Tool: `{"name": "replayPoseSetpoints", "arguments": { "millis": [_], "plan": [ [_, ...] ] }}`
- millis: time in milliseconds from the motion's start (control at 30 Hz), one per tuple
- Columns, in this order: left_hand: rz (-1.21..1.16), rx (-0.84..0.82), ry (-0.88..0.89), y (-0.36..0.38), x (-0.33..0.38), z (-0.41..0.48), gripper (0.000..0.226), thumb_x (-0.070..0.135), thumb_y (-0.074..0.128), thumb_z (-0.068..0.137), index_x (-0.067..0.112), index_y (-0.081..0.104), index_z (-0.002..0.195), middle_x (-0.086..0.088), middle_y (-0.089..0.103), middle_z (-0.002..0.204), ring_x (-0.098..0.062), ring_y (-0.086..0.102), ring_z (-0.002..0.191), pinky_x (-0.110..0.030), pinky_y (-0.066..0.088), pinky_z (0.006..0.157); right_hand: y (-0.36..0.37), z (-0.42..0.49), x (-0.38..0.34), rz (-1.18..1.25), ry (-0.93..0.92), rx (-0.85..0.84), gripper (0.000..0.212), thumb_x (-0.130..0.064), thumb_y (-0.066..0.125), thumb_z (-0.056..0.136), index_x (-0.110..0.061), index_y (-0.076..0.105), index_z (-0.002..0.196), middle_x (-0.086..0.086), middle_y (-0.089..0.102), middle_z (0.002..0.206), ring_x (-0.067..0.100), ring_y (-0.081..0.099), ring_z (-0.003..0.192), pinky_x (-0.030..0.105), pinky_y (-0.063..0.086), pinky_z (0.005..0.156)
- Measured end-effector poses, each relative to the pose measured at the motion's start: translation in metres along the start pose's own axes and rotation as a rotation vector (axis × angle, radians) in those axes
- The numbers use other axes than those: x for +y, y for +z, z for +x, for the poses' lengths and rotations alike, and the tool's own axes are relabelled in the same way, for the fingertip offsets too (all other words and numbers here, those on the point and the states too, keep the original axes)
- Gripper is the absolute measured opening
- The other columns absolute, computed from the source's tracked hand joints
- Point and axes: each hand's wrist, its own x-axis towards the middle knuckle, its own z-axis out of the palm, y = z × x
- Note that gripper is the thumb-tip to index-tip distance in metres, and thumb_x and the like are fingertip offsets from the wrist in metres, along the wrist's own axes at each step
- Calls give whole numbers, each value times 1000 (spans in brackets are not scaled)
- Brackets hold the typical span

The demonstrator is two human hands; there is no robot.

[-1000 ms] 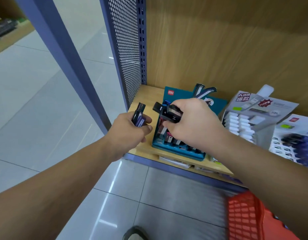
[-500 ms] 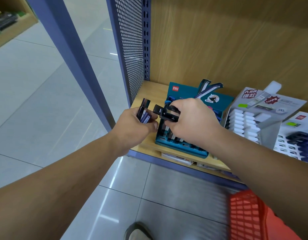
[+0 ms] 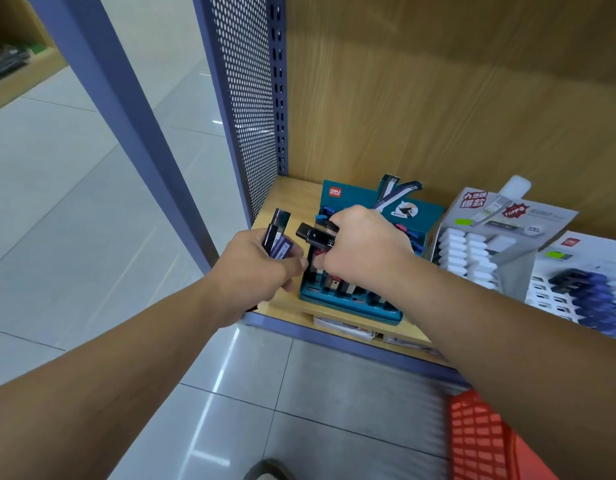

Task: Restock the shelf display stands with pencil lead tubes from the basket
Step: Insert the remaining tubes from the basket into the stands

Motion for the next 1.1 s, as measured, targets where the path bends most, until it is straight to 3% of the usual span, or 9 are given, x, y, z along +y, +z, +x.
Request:
{"name": "replayPoseSetpoints", "arguments": {
  "millis": [100,233,367,467,567,667,800,967,1100],
  "plan": [
    [57,-65,-18,0,10,-9,20,22,82,87,6,69,87,-7,67,64,-12,50,49,-25,44,47,-15,-8,6,346,8,12,24,-31,84,79,-18,65,85,-1,66,74,16,63,66,33,55,59],
    [42,-214,-11,10,30,-28,22,20,85,84,12,67,75,-11,62,66,-15,43,49,-24,37,44,-32,-32,14,894,25,-68,30,-28,84,85,-7,69,101,3,61,63,15,49,47,26,38,42],
    [15,-308,3,22,45,-40,21,21,84,85,10,67,78,-8,61,62,-8,47,41,-22,35,42,-37,-47,24,943,11,-111,30,-29,84,85,-11,70,104,8,64,68,21,49,54,28,37,43],
    [98,-344,1,26,51,-41,29,37,84,84,15,67,77,-11,63,61,-17,52,44,-24,41,43,-36,-50,35,998,45,-85,26,-33,84,85,-18,72,103,7,66,72,21,48,56,28,36,44],
    [126,-348,3,28,49,-39,35,41,83,84,24,61,62,-7,46,52,-17,35,42,-23,30,41,-38,-51,44,1030,60,-56,22,-33,82,88,-17,73,100,7,66,73,18,49,53,27,37,42],
    [-10,-347,15,25,44,-34,34,29,81,88,16,54,73,-6,35,54,-17,27,46,-25,24,44,-42,-53,54,1147,93,-115,23,-31,80,91,-13,70,100,6,61,72,17,50,54,26,36,42],
    [-150,-449,55,14,41,-32,17,14,73,93,9,57,89,-8,41,63,-15,36,53,-26,31,50,-41,-54,58,1205,76,-166,19,-27,80,89,-14,70,99,6,58,72,18,49,55,27,34,43],
    [-183,-569,80,12,40,-32,12,16,65,100,13,59,89,-10,47,74,-16,39,61,-24,37,58,-41,-54,52,1164,-4,-168,21,-23,78,91,-11,73,107,5,63,74,18,48,55,27,35,43],
    [-245,-581,30,12,44,-34,12,20,62,101,11,61,93,-8,60,77,-13,56,59,-23,41,54,-42,-52,48,1186,-13,-186,25,-27,77,92,-11,73,111,4,64,76,17,48,56,27,34,42]
  ]
}}
